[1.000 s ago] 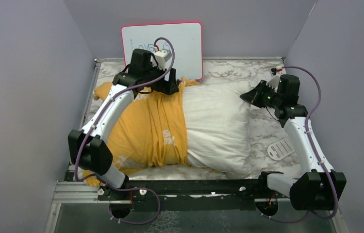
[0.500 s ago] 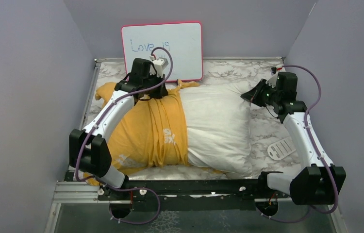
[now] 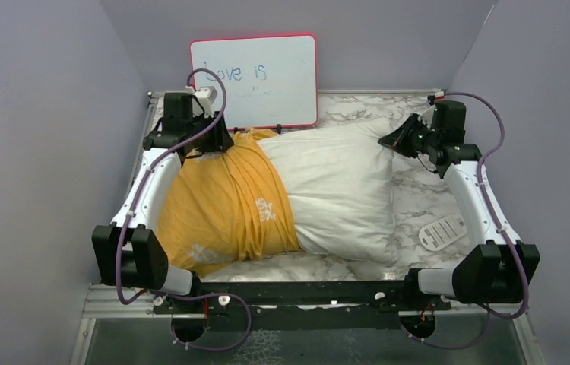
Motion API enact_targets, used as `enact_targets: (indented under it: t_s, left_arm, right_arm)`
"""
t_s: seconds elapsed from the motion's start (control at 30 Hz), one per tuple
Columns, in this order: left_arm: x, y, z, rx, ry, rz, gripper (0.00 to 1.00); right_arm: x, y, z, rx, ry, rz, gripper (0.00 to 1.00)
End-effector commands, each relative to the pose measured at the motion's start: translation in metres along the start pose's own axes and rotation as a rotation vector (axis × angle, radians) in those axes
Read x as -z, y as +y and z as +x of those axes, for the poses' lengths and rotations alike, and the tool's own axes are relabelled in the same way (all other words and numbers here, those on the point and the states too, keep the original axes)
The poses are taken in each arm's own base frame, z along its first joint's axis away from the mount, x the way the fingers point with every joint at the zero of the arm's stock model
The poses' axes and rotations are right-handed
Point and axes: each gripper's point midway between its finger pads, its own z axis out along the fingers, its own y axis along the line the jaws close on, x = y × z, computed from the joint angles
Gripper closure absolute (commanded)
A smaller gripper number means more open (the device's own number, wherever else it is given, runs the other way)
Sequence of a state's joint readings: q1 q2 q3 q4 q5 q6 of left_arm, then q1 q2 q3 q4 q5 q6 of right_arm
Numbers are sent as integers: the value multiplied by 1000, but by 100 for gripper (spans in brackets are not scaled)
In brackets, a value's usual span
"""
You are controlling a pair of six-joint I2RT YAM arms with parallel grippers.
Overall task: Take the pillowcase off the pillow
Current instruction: Remove the pillow from the pillowcase.
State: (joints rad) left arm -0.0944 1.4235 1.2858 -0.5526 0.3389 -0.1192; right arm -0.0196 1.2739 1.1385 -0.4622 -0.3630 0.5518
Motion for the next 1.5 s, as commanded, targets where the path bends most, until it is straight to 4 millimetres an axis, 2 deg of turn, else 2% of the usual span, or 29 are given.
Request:
enact_targets:
  t_s: [0.0,0.07,0.13,0.2,0.27,0.3,0.37,0.4,0.43,0.53,0.6,0.8,0.93,1.1,1.17,1.27,1.37,1.47]
  left_arm:
    - [24,19,-25,3,-63,-67,38]
    - [34,9,-37,-6,-104,-56,29]
    - [45,-5,-44,-26,-139,-28,26]
    - [56,-22,-47,-46,-164,9,20]
    - [62,-41,-43,-60,-175,48,18]
    - [63,-54,-37,-73,-169,76,15]
    - [66,-76,-26,-91,-167,99,11]
    - [66,-88,-21,-104,-164,108,11]
    - [66,-100,-15,-109,-158,124,11]
    - [65,-135,3,-135,-134,165,9]
    - [66,-151,14,-146,-129,173,6]
    - [78,-203,57,-151,-115,241,1]
    - [85,-221,94,-128,-89,248,1]
    - [98,-236,140,-94,-60,275,1]
    - [101,-240,162,-83,-26,293,1]
    - [102,-245,193,-103,9,306,1]
    - [97,-241,201,-97,30,279,1]
    - [89,-232,203,-57,13,229,1]
  right_arm:
    - [8,-18,-91,45,-251,156,99]
    - [3,-20,-102,59,-240,186,96]
    - [-9,-21,-100,78,-175,181,77]
    - [-23,-24,-86,66,-70,167,60]
    - [-27,-22,-68,50,11,133,40]
    - [-26,-21,-59,45,39,117,35]
    - [-19,-19,-46,50,53,88,31]
    - [-14,-19,-39,54,49,78,22]
    - [-8,-20,-33,52,43,78,17]
    - [14,-22,-16,45,29,92,15]
    - [31,-29,-4,12,6,145,14]
    - [81,-31,32,-38,-67,163,13]
    - [111,-49,70,-109,-50,255,12]
    - [140,-51,107,-122,-47,237,11]
    - [145,-53,126,-156,3,239,11]
    - [138,-54,143,-142,40,182,11]
    - [129,-53,156,-187,101,156,11]
    - [130,-48,169,-219,162,126,11]
